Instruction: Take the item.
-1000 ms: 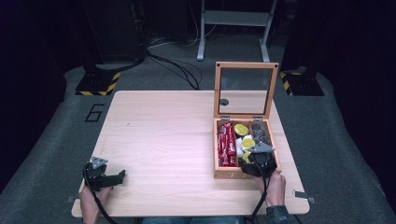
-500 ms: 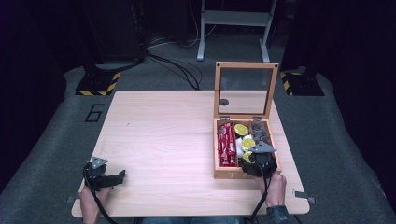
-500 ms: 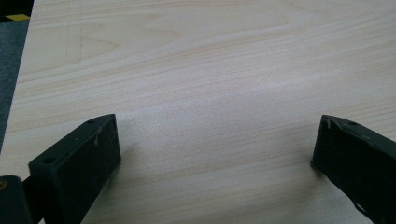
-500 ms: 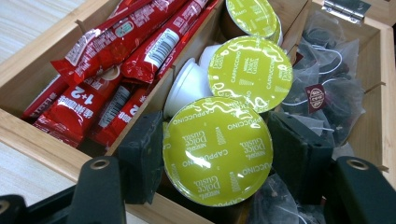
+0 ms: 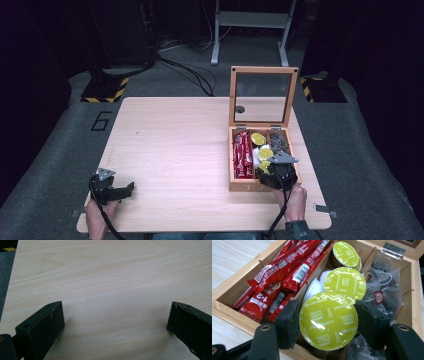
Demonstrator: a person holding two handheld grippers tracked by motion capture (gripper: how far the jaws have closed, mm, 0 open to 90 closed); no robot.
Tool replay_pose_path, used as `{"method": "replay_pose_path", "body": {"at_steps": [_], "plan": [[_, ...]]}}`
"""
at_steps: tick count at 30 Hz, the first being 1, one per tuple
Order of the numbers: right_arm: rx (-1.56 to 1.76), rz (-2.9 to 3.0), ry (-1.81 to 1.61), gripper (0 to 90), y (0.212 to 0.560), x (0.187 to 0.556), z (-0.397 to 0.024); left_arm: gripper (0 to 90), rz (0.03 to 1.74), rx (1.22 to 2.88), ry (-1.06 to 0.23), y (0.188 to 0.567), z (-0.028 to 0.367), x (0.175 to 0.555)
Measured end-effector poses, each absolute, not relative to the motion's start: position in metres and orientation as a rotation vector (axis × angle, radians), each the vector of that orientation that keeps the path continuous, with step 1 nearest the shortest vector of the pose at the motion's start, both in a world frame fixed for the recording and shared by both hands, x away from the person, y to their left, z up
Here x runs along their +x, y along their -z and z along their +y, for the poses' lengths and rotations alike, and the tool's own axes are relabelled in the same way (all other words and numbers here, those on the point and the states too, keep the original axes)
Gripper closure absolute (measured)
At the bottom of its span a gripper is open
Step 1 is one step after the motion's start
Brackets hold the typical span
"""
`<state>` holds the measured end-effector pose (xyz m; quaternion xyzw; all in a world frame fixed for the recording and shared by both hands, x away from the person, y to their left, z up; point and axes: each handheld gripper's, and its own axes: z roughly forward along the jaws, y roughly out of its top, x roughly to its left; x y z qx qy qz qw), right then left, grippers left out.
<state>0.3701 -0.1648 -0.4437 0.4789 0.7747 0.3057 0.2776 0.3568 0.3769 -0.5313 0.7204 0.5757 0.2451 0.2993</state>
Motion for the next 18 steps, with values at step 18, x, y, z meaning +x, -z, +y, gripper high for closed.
{"method": "replay_pose_path", "body": {"at_steps": [18], "plan": [[1.241,2.058,-0.887,37.3,0.430,0.365,-0.159,0.6,1.529,1.913,-0.651,0.531,0.377,0.357]]}}
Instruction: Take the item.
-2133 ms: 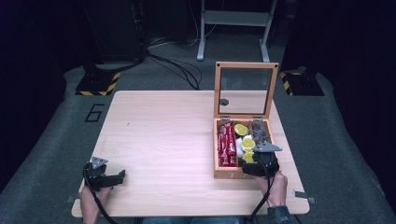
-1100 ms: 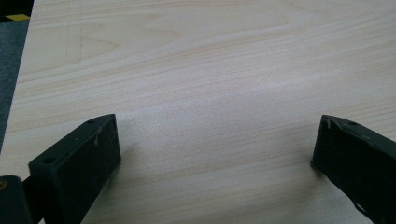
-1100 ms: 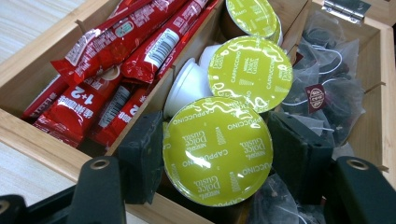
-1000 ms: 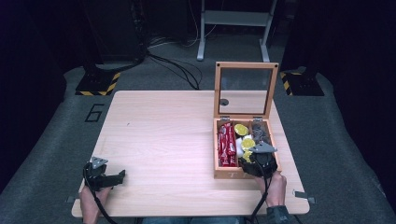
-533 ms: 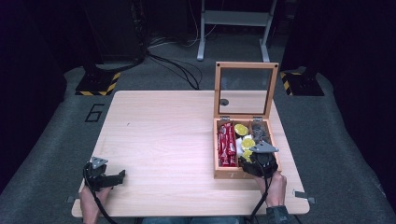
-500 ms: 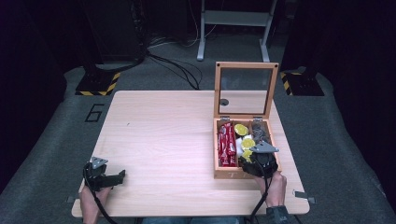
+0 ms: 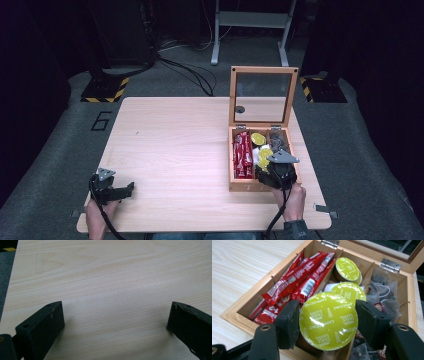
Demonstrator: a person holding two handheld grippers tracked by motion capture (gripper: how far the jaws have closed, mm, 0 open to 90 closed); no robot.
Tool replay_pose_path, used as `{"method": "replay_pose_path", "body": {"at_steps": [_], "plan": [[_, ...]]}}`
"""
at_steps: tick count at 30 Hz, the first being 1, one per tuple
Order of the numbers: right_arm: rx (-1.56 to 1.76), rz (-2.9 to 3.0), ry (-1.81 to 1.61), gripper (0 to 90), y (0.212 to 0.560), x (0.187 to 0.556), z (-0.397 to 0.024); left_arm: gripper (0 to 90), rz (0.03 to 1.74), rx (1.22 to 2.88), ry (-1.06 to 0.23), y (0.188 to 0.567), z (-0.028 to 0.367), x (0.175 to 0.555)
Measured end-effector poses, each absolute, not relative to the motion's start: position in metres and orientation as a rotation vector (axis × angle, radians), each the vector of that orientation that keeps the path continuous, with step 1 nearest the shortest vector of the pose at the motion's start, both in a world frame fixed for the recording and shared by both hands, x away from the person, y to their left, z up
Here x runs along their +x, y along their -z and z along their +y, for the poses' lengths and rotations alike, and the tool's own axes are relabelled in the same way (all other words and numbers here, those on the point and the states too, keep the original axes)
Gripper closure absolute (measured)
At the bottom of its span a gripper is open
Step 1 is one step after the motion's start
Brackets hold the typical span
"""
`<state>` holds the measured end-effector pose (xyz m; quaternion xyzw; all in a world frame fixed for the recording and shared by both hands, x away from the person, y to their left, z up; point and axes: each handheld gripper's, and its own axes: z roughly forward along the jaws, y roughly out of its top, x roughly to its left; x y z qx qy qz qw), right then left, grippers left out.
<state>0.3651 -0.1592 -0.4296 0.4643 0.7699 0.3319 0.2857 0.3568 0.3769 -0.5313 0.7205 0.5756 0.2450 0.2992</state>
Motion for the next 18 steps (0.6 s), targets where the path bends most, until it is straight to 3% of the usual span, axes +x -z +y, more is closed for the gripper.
{"method": "replay_pose_path", "body": {"at_steps": [18], "plan": [[1.196,2.031,-0.993,37.4,0.420,0.368,-0.141,0.6,1.528,1.908,-0.656,0.532,0.377,0.357]]}}
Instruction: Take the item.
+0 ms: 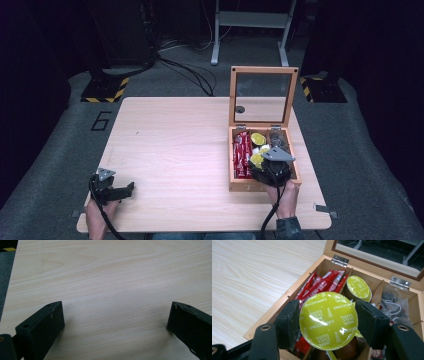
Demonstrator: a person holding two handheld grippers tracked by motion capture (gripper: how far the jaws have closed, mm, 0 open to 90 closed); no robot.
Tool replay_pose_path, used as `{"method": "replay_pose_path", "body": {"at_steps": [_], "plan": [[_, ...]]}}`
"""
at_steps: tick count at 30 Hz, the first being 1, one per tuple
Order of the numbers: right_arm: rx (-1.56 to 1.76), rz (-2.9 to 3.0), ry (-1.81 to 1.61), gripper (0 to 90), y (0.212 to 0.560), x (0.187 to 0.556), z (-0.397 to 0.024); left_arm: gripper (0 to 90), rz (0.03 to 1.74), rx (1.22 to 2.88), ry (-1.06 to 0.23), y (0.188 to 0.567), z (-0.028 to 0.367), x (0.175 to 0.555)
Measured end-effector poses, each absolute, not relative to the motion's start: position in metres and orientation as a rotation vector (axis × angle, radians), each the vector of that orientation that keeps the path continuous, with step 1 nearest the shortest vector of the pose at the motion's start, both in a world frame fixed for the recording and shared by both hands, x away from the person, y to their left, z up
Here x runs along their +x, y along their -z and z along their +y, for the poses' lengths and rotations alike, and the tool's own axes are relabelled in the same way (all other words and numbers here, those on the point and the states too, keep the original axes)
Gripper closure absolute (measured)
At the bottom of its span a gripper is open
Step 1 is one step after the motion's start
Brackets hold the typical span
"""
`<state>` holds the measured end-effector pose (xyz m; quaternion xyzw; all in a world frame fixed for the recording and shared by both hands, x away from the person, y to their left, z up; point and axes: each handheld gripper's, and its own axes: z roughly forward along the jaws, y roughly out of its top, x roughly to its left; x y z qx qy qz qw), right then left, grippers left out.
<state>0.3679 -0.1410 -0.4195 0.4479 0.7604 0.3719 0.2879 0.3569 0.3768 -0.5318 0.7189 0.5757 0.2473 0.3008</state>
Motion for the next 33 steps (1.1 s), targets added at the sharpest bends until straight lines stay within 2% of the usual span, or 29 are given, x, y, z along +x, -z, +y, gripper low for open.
{"method": "replay_pose_path", "body": {"at_steps": [33], "plan": [[1.124,2.067,-1.101,37.4,0.415,0.376,-0.098,0.6,1.529,1.913,-0.651,0.531,0.377,0.357]]}}
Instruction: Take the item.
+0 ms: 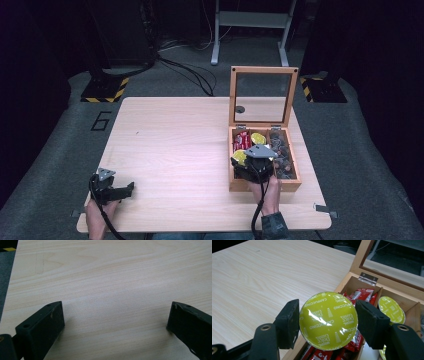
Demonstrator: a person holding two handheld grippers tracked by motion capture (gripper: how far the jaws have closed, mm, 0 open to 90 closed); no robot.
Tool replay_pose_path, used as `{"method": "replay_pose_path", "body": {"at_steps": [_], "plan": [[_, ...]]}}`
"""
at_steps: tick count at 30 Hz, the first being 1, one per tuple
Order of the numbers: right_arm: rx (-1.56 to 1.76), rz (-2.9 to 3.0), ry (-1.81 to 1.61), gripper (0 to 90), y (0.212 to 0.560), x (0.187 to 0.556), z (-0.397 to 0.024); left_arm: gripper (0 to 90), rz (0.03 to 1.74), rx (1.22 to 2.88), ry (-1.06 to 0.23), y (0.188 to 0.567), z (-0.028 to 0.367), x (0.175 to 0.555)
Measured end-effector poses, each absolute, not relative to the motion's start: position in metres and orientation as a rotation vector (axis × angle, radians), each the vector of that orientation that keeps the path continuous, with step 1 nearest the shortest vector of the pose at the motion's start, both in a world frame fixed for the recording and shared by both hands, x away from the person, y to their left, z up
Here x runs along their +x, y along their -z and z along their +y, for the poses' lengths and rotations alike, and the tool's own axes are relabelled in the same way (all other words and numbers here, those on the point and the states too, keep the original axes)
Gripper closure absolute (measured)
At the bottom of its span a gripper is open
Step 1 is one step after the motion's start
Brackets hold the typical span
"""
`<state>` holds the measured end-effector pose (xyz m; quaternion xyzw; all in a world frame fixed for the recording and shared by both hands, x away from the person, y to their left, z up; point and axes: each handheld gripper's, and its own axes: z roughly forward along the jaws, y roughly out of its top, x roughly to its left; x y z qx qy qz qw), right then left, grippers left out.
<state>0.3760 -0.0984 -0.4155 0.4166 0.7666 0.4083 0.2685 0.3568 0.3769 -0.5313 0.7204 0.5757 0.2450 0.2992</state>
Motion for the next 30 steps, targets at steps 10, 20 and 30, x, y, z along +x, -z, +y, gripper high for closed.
{"method": "replay_pose_path", "body": {"at_steps": [10,20,30], "plan": [[1.112,2.089,-1.129,37.4,0.418,0.379,-0.085,0.6,1.529,1.913,-0.650,0.531,0.377,0.357],[1.092,2.113,-1.143,37.5,0.420,0.381,-0.068,0.6,1.526,1.900,-0.663,0.532,0.376,0.357],[1.075,2.125,-1.170,37.5,0.421,0.382,-0.052,0.7,1.526,1.900,-0.663,0.532,0.376,0.357]]}}
